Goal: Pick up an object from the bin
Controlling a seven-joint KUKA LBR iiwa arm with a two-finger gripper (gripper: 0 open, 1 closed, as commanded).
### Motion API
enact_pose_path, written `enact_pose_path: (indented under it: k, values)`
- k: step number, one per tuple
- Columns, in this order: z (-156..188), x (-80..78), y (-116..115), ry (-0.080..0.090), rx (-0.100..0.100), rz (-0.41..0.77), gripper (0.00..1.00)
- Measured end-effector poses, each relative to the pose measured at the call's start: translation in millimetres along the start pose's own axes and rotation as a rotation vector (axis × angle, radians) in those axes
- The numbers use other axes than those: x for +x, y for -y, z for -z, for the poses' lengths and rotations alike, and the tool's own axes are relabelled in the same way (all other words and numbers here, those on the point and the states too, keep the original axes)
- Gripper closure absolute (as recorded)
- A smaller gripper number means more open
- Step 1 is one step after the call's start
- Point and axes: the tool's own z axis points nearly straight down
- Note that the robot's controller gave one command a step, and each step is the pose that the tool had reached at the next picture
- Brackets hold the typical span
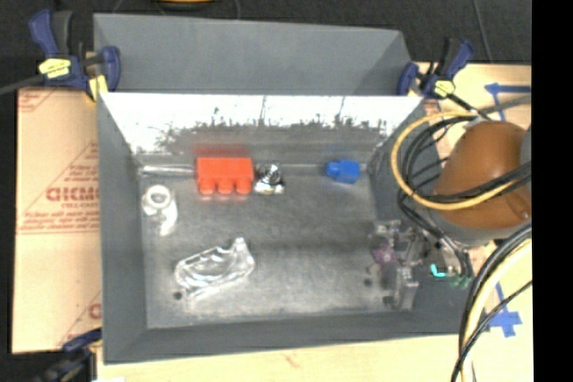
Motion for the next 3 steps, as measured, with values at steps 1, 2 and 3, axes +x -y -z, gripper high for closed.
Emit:
enact_pose_path:
  k: [1,2,3]
  values:
    - [-57,-21.4,31,0.005,-0.001,-0.192,0.0]
    - [-56,-22.4,31,0.008,0.0,-0.187,1.0]
    - [106,-38.1,32,0.017,0.003,-0.141,1.0]
